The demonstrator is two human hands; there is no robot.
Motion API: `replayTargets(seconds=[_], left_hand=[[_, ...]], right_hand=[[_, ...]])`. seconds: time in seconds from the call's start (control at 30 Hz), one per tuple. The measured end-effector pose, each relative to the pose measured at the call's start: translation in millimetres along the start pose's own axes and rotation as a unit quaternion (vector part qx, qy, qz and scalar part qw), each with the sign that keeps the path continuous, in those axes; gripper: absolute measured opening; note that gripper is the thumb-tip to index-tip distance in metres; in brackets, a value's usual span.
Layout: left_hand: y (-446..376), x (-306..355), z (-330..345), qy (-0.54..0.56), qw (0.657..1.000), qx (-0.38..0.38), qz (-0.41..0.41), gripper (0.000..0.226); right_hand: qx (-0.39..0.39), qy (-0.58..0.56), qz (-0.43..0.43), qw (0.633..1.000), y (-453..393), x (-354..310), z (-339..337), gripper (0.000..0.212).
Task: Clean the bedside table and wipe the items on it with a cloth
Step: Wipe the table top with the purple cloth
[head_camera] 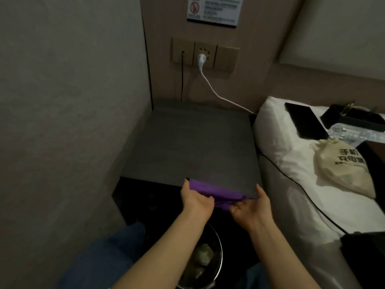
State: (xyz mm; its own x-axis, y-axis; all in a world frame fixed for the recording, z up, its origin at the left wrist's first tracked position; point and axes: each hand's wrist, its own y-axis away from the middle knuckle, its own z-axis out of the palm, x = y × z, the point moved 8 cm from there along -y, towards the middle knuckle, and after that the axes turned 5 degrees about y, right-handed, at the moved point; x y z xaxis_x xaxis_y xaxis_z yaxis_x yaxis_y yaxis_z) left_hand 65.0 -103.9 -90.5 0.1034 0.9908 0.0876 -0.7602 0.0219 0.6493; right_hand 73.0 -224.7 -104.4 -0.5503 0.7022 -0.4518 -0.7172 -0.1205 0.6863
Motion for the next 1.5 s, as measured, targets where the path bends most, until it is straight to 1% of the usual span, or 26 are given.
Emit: replayTargets(seconds=[0.1,0.3,0.43,0.5,0.6,0.7,0.8,0.87,0.93,1.03,1.1,1.2,1.23,1.3,1.37,1.4,1.43,1.47,1.5], left_hand=[[-2.1,26.6,-10.6,0.01,1.0,0.003,0.024,0.058],[-7.4,112.3,-38.4,-0.005,0.996,0.034,0.076,0.062],[-5.2,163.4,-48.3,-0.008,0.991,0.058,0.119,0.058],[-2.9,173.9,-48.2,-0.009,0.989,0.064,0.133,0.058],[2.4,166.3,-43.8,-0.011,0.988,0.064,0.137,0.062],[4.5,146.1,-32.0,-0.005,0.99,0.038,0.135,0.059],[4.1,118.5,-18.3,-0.007,0.993,0.013,0.114,0.06],[2.9,98.5,-12.4,-0.013,0.996,0.01,0.093,0.063],[1.0,84.8,-11.0,-0.014,0.996,0.022,0.088,0.063],[-3.4,78.4,-17.2,0.004,0.991,0.059,0.118,0.062],[-2.4,78.4,-20.6,0.019,0.988,0.075,0.135,0.064],[3.9,88.3,-23.4,0.035,0.981,0.097,0.165,0.065],[5.6,95.0,-24.2,0.039,0.979,0.103,0.172,0.066],[6.9,110.3,-25.3,0.039,0.98,0.104,0.167,0.073],[6.3,128.4,-25.0,0.039,0.983,0.094,0.152,0.081],[8.8,139.5,-24.2,0.036,0.983,0.093,0.156,0.08],[12.5,150.8,-23.0,0.028,0.981,0.094,0.17,0.075],[13.9,161.7,-22.5,0.017,0.978,0.094,0.186,0.07],[14.6,171.5,-20.6,0.008,0.976,0.084,0.2,0.065]], right_hand=[[-0.03,-0.015,0.025,0.999,-6.4,27.7,26.3,0.073],[-0.081,-0.011,0.077,0.994,-18.9,101.6,82.8,0.078],[-0.119,-0.016,0.11,0.987,-20.6,141.1,117.1,0.082],[-0.139,-0.033,0.117,0.983,-19.1,147.5,126.7,0.083],[-0.149,-0.054,0.117,0.98,-16.5,141.5,124.7,0.084],[-0.154,-0.084,0.098,0.98,-11.4,124.7,117.5,0.077],[-0.135,-0.1,0.062,0.984,-5.5,103.1,104.5,0.071],[-0.117,-0.091,0.037,0.988,-1.0,87.5,93.7,0.07],[-0.096,-0.062,0.018,0.993,5.0,77.0,84.3,0.069],[-0.083,0.017,-0.016,0.996,14.5,74.4,78.4,0.06],[-0.104,0.073,-0.025,0.992,20.1,82.9,84.2,0.055],[-0.162,0.11,-0.023,0.98,24.8,102.6,108.1,0.053],[-0.18,0.131,-0.014,0.975,25.5,112.1,119.1,0.054],[-0.195,0.22,0.01,0.956,21.2,133.7,136.6,0.061],[-0.18,0.333,0.004,0.925,10.8,147.5,148.6,0.071],[-0.167,0.403,-0.019,0.9,5.7,149.0,154.4,0.073],[-0.153,0.476,-0.048,0.865,1.2,148.5,160.2,0.073],[-0.139,0.55,-0.078,0.82,-3.9,147.3,164.8,0.071],[-0.128,0.62,-0.106,0.767,-9.7,146.9,168.1,0.068]])
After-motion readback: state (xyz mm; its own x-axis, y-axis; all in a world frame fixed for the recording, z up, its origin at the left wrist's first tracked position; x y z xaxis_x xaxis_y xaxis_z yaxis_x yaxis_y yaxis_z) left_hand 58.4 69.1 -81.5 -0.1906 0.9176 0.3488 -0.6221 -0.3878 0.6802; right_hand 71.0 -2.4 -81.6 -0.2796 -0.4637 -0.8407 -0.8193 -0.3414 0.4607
